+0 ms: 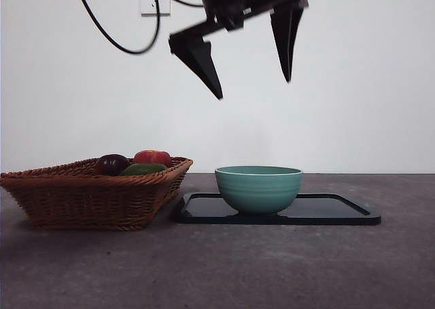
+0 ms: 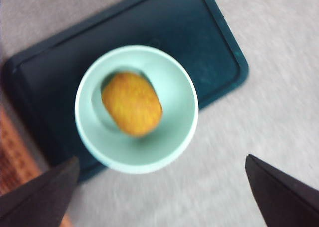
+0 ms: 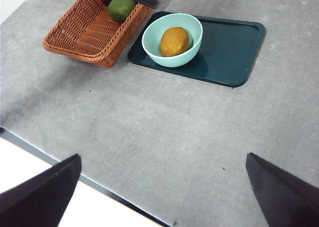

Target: Pick up the wifruite, put it on the bowl, pick up the plate, put it on desk

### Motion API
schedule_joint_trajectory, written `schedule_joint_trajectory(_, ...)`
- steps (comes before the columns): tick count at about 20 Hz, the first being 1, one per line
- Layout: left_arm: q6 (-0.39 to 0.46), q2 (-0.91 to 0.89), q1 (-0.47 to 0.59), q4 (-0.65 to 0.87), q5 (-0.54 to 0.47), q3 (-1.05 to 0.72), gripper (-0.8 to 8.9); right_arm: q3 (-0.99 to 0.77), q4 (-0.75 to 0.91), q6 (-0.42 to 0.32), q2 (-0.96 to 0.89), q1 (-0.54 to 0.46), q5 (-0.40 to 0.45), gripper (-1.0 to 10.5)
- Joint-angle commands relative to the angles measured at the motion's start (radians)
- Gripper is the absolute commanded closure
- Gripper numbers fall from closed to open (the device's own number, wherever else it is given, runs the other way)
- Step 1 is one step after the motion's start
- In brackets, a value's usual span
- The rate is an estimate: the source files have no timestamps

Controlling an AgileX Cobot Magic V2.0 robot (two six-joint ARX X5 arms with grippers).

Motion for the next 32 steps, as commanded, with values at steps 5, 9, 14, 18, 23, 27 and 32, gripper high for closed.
schedule_joint_trajectory(5,0.008,0.136,0.004,0.081,-0.011,0.044,2.90,0.004,0.010,0.007,0.002,0.007,0.002,3.6)
schedule_joint_trajectory(9,0.006,0.171,0.003,0.105,-0.023,0.044,2.92,0.004,0.010,0.007,0.002,0.007,0.002,3.6)
schedule_joint_trajectory(14,0.005,0.212,0.003,0.104,-0.034,0.044,2.92,0.004,0.010,0.007,0.002,0.007,0.003,3.6)
schedule_joint_trajectory(18,0.009,0.253,0.003,0.105,-0.036,0.044,2.92,0.004,0.010,0.007,0.002,0.007,0.002,3.6)
schedule_joint_trajectory(23,0.025,0.271,0.004,0.113,-0.055,0.044,3.25,0.004,0.010,0.007,0.002,0.007,0.002,3.6)
schedule_joint_trajectory(27,0.024,0.285,0.004,0.120,-0.056,0.044,3.25,0.004,0.010,0.007,0.002,0.007,0.003,3.6)
schedule_joint_trajectory(32,0.025,0.297,0.004,0.139,-0.072,0.044,3.27,0.004,0.010,0.008,0.002,0.007,0.002,3.6)
